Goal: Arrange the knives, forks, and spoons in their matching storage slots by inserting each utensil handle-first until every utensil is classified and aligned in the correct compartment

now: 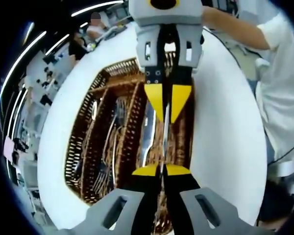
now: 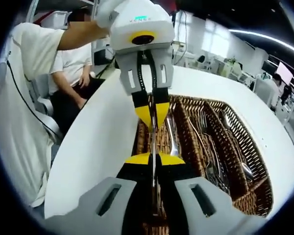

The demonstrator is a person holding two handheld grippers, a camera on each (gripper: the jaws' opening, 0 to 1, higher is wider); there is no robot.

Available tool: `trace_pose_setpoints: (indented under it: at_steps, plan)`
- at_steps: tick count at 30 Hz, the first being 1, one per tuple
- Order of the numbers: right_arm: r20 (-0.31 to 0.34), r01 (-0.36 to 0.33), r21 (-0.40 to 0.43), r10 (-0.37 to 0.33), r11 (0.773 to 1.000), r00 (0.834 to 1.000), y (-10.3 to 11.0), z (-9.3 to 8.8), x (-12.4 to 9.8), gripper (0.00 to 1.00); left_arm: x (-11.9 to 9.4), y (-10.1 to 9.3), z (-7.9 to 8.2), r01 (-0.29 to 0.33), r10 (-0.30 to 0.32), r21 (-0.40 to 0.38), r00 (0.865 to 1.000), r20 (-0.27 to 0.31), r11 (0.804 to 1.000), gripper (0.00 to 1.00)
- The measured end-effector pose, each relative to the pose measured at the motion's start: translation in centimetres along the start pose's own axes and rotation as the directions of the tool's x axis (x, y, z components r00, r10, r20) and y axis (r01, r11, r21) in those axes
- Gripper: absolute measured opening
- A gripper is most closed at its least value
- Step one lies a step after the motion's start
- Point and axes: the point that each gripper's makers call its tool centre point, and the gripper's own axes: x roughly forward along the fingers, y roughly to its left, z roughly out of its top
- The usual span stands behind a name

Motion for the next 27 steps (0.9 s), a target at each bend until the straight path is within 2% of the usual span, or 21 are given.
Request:
trace_pose_setpoints:
  at_steps: [16, 24, 26, 27]
  plan:
    - [0.013, 0.016, -0.033, -0.015, 0.999, 1.000, -3.1, 0.8, 0.1, 0.03, -0.6, 2.2, 0.2, -0.028, 0.028, -0.002, 1.000, 0.013, 1.000, 0.03]
    - [0.019, 0.019, -0.051, -0.018, 0.999, 1.000, -4.4, 1.1, 0.5, 0.03, -0.5, 4.5, -0.5, -0.043, 0.043, -0.009, 0.999, 0.019, 0.999, 0.04]
    - [0.027, 0.026, -0.062, -0.024, 0.998, 0.999, -5.1, 1.5, 0.8, 0.03, -0.6, 5.5, -0.8, -0.053, 0.053, -0.014, 0.998, 0.023, 0.999, 0.05]
    - [0.030, 0.028, -0.061, -0.027, 0.998, 0.999, -6.2, 1.6, 0.9, 0.03, -0.7, 5.8, -0.9, -0.059, 0.060, -0.013, 0.998, 0.026, 0.998, 0.05]
